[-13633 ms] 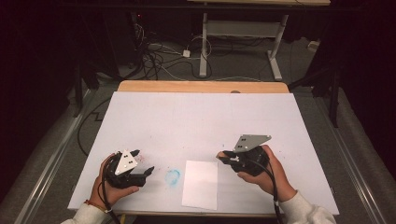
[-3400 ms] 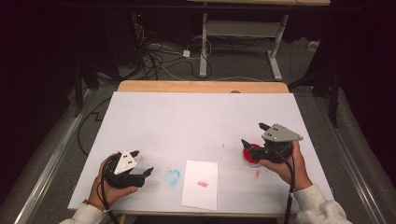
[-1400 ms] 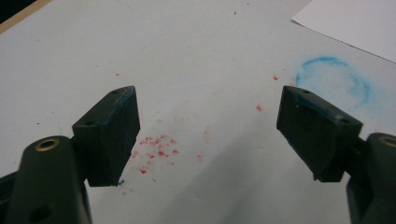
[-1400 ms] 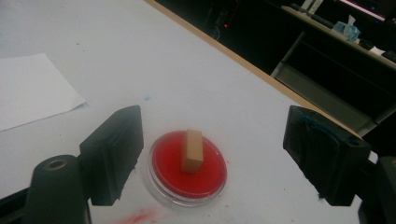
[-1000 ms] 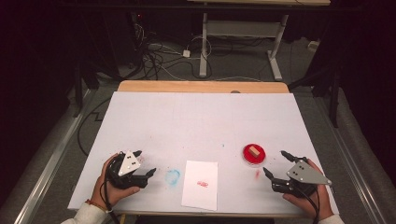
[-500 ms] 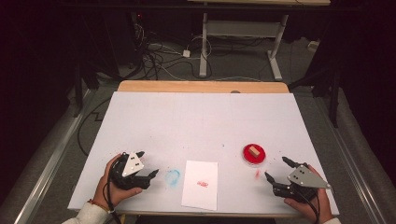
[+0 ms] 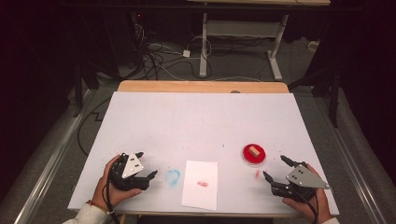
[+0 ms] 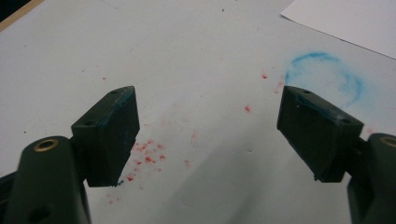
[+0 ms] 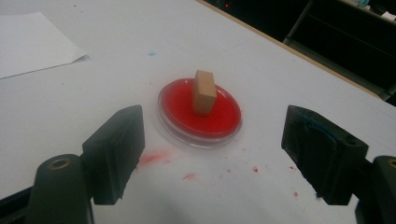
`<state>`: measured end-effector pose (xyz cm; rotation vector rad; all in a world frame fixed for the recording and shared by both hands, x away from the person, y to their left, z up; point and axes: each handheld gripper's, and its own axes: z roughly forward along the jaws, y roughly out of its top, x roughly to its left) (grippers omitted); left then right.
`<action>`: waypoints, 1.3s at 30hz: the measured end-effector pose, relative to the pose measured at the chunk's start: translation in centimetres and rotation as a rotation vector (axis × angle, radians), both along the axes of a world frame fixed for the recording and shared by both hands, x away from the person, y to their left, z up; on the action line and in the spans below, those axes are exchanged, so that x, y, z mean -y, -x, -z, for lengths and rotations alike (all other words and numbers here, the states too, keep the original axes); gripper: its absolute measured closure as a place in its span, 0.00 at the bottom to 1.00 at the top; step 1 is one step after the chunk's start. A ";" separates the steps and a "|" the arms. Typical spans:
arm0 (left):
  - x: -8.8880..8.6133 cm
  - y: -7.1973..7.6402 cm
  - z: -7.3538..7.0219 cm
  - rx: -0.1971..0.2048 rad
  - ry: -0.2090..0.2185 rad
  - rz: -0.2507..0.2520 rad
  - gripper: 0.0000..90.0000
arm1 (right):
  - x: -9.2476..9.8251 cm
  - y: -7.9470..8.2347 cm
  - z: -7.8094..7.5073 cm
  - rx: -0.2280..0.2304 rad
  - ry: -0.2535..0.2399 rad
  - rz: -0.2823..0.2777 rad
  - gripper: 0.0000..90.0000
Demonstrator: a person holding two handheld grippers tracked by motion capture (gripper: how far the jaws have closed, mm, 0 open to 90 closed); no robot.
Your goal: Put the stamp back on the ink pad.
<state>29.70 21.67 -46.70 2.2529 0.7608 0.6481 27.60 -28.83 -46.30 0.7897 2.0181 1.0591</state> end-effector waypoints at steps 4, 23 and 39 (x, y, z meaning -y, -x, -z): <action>0.1 0.0 0.0 0.000 -0.004 0.003 0.23 | 0.1 0.1 -0.1 0.008 -0.003 0.001 0.24; 0.2 0.0 0.0 -0.005 -0.003 0.006 0.22 | 0.0 0.2 -0.2 0.021 0.007 -0.003 0.24; 0.3 -0.5 0.2 -0.004 -0.002 0.004 0.23 | 0.1 0.0 -0.1 0.017 0.012 0.005 0.24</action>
